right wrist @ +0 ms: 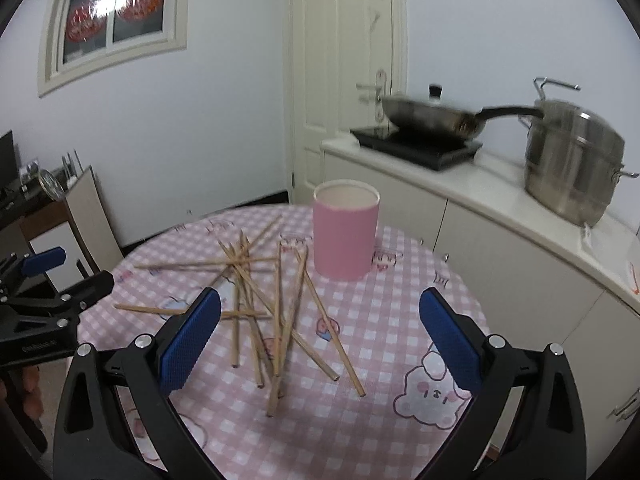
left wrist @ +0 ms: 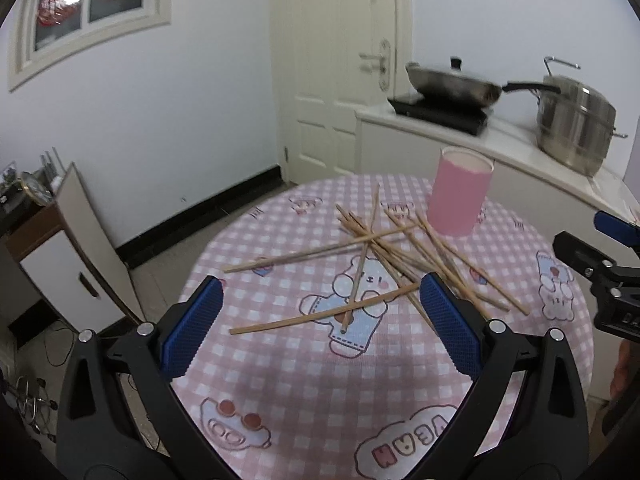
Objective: Organize utensils
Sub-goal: 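Lower the left tool toward the chopstick pile and close on one chopstick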
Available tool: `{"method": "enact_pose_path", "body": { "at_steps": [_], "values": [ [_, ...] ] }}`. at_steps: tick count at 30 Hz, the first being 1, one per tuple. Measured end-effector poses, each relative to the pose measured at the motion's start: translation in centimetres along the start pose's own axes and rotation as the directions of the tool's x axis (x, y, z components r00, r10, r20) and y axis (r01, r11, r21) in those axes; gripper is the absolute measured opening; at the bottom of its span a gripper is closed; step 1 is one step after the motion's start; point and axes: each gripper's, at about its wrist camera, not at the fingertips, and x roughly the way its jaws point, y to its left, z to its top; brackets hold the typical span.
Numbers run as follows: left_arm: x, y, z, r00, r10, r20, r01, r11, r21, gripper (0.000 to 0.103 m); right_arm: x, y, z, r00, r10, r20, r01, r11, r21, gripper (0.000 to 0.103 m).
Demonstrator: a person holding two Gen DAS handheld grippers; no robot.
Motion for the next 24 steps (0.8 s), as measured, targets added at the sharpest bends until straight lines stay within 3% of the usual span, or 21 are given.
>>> {"method": "enact_pose_path", "body": {
  "at_steps": [2,3,9,15,17,24],
  "values": [
    [1.6,-0.2,0.1,0.999,-0.034,-0.028,0.035,0.999,0.021,0.087,1.3,-0.3,-0.1,1.0,-0.003,-0.025,0.003,1.0,-0.001,0.092],
    [2.2,-0.3,0.1,0.998,-0.047,-0.041,0.048,0.999,0.027,0.081,2.0,-0.4,-0.1,0.999,-0.001,-0.039,0.001,1.0,-0.002,0.085],
    [6.8,-1.8,-0.1,0.978,-0.154,-0.14,0.165,0.984,0.069,0.062,5.7,-1.4,-0.5,0.993,0.01,-0.114,-0.01,1.0,0.0,0.07],
    [8.7,-3.0,1.3,0.981,-0.137,-0.137,0.159,0.974,0.163,0.061,8.2,-1.6,-0.6,0.988,0.034,-0.15,-0.034,0.999,0.001,0.065],
    [9.4,-3.3,2.5,0.983,-0.14,-0.121,0.163,0.964,0.212,0.061,8.9,-1.4,-0.4,0.987,0.043,-0.156,-0.044,0.999,0.001,0.065],
    [14.0,-4.8,3.7,0.97,-0.154,-0.189,0.211,0.918,0.335,0.06,11.2,-1.0,0.4,0.984,0.055,-0.171,-0.058,0.998,-0.009,0.065]
  ]
}}
